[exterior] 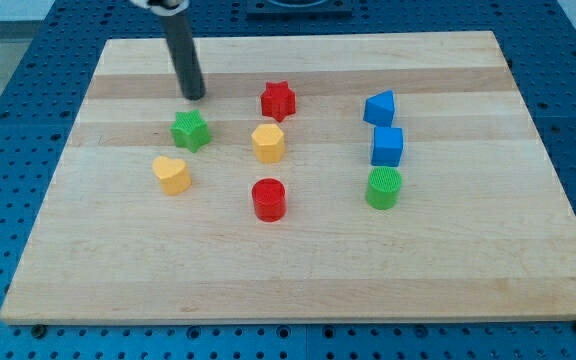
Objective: Push the blue triangle towards the red star
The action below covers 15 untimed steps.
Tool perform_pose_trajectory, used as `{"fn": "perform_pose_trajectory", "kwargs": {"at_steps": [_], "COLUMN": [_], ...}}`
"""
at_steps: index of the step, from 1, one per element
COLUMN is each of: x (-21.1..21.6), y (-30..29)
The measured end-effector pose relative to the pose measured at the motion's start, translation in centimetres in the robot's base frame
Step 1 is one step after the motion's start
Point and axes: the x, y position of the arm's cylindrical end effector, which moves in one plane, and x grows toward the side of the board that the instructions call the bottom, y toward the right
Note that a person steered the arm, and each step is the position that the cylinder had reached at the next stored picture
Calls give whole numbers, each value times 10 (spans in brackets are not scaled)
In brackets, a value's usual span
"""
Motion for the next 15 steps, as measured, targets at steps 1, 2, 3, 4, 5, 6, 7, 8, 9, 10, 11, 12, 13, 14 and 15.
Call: {"fn": "perform_pose_trajectory", "kwargs": {"at_steps": [1,2,3,4,5,6,7,8,9,10,11,12,13,14,15], "x": [-17,-18,-12,-4,-2,47,57,57,53,53,53,53,53,53,48], "y": [55,128,210,281,283,283,283,275,247,226,225,220,205,205,205]}}
